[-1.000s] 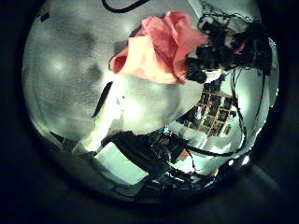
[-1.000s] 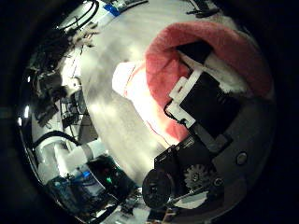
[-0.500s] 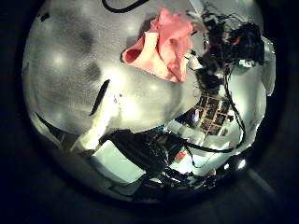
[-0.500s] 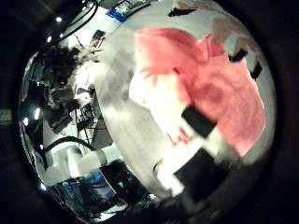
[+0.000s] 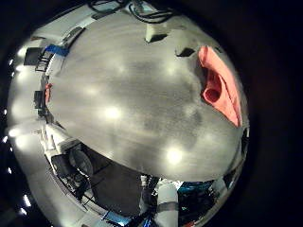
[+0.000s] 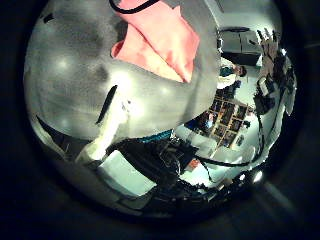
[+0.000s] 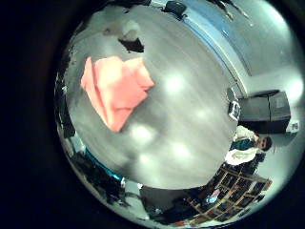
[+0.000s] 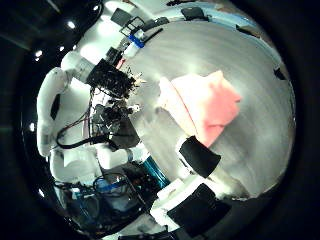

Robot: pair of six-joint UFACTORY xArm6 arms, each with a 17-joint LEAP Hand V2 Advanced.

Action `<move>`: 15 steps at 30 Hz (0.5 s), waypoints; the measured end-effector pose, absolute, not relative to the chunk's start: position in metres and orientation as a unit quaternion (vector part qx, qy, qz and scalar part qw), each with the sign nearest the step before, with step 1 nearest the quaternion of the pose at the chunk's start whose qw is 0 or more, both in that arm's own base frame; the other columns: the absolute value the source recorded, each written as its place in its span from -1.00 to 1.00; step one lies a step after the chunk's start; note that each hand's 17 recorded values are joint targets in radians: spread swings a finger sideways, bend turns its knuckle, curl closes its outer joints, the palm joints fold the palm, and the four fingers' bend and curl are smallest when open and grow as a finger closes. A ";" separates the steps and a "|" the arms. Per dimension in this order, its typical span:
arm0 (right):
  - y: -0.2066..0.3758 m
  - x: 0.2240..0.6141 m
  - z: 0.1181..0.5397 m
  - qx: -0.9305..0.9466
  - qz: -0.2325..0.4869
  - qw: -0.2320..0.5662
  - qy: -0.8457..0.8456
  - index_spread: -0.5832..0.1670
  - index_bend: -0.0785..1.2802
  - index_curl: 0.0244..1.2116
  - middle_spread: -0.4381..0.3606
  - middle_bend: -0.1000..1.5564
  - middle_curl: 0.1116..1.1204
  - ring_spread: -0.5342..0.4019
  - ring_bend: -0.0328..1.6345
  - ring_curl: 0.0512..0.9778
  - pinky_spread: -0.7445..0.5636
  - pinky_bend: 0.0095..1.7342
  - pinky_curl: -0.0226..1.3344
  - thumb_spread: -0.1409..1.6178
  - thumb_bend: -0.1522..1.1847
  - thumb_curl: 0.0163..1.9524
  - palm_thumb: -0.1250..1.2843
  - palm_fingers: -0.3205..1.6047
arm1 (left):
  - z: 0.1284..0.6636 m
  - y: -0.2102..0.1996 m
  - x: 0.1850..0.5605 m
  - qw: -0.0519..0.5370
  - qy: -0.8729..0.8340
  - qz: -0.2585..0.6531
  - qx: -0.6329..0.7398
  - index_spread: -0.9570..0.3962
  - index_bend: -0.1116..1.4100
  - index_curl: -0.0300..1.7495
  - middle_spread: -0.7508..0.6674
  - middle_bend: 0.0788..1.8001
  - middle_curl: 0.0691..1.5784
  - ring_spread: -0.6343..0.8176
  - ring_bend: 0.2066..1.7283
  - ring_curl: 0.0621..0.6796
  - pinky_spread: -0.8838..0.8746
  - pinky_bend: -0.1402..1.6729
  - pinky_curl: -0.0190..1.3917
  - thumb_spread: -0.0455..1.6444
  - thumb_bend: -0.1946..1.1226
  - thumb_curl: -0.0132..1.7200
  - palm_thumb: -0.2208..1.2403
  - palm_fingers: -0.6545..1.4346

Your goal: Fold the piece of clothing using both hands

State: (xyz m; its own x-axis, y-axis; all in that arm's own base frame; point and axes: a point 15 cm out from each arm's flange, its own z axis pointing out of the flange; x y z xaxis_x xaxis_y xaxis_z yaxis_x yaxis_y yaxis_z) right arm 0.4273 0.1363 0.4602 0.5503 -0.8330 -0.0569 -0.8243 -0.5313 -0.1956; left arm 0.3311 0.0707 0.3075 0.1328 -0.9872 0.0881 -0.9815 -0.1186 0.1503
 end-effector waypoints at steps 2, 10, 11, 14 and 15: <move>0.112 0.410 0.457 -0.868 -0.014 0.086 0.489 -0.59 -0.61 -0.38 -0.11 -0.40 -0.48 0.38 -0.04 -0.39 0.81 -0.01 -0.38 0.53 -0.80 -0.46 0.06 -0.57 | 0.316 0.063 0.327 0.081 -0.662 -0.016 0.745 0.43 -0.61 -0.54 0.35 -0.88 -0.68 0.44 -0.50 -0.51 0.50 -0.48 -0.49 0.61 -0.72 -0.59 0.05 -0.25; 0.034 0.378 0.427 -0.842 -0.008 0.041 0.538 -0.54 -0.64 -0.43 -0.04 -0.42 -0.50 0.42 -0.12 -0.48 0.84 -0.13 -0.47 0.54 -0.80 -0.49 0.02 -0.54 | 0.330 0.040 0.318 0.063 -0.673 -0.030 0.736 0.42 -0.62 -0.54 0.34 -0.88 -0.68 0.44 -0.51 -0.51 0.50 -0.49 -0.49 0.61 -0.72 -0.59 0.05 -0.24; 0.030 0.372 0.422 -0.840 -0.004 0.037 0.541 -0.54 -0.64 -0.44 -0.03 -0.42 -0.50 0.42 -0.12 -0.49 0.84 -0.14 -0.47 0.54 -0.80 -0.49 0.02 -0.53 | 0.330 0.038 0.314 0.065 -0.673 -0.033 0.736 0.42 -0.62 -0.54 0.34 -0.88 -0.68 0.44 -0.51 -0.51 0.50 -0.49 -0.49 0.61 -0.72 -0.59 0.05 -0.24; 0.015 0.350 0.404 -0.834 0.006 0.026 0.551 -0.52 -0.64 -0.46 -0.04 -0.42 -0.51 0.42 -0.14 -0.51 0.83 -0.16 -0.49 0.55 -0.80 -0.50 0.01 -0.52 | 0.331 0.031 0.305 0.067 -0.676 -0.039 0.733 0.42 -0.61 -0.54 0.33 -0.88 -0.68 0.44 -0.52 -0.51 0.50 -0.50 -0.49 0.60 -0.72 -0.59 0.06 -0.24; 0.008 0.344 0.402 -0.831 0.004 0.025 0.556 -0.51 -0.64 -0.46 -0.04 -0.42 -0.51 0.42 -0.14 -0.51 0.83 -0.17 -0.50 0.55 -0.80 -0.50 0.01 -0.51 | 0.330 0.029 0.302 0.068 -0.678 -0.039 0.731 0.42 -0.61 -0.53 0.33 -0.88 -0.68 0.44 -0.52 -0.51 0.50 -0.50 -0.49 0.60 -0.72 -0.59 0.06 -0.24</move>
